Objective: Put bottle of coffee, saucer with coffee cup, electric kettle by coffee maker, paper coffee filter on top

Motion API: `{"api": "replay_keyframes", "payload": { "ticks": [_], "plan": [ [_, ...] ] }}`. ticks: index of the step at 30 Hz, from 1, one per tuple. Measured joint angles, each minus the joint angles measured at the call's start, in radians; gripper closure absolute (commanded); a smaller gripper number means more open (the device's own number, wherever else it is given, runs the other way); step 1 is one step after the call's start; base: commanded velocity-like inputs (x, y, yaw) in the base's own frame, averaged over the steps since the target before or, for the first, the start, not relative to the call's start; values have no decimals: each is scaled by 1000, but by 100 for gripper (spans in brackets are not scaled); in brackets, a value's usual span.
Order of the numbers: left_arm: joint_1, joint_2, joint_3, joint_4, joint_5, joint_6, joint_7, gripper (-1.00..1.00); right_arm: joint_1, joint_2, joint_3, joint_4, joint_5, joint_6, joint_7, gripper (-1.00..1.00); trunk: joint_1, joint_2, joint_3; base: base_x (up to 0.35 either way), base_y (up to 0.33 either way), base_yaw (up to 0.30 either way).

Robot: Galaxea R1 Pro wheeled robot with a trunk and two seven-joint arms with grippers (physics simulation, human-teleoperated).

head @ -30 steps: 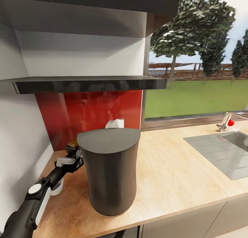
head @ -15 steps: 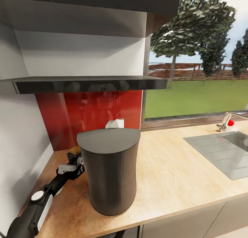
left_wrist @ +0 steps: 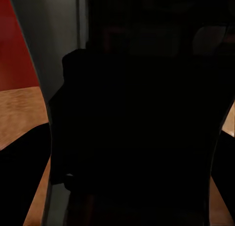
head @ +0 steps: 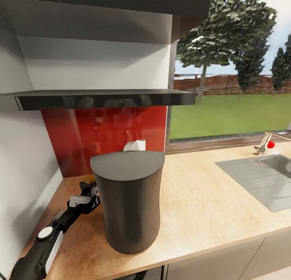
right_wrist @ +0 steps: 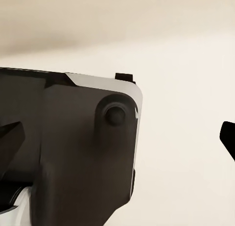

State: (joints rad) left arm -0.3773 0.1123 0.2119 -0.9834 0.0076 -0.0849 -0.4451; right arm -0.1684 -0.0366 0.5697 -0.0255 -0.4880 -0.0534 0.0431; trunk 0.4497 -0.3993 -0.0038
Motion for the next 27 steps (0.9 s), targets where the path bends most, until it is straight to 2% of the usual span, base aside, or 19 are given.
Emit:
{"api": "replay_keyframes", "payload": {
  "ticks": [4,5,12,27],
  "plan": [
    [-1,0,3,34,-2,-2,0,100,0,0,0,0,0,0,0,-100,0,0,0,0,0,0],
    [-1,0,4,41,-2,-2,1,-100,0,0,0,0,0,0,0,-100,0,0,0,0,0,0],
    [-1,0,5,45,-1,-28,3,-100,0,0,0,0,0,-1,-1,-100,0,0,0,0,0,0],
    [-1,2,5,45,-1,-34,3,-100,0,1,0,0,0,-1,0,-100,0,0,0,0,0,0]
  ]
}}
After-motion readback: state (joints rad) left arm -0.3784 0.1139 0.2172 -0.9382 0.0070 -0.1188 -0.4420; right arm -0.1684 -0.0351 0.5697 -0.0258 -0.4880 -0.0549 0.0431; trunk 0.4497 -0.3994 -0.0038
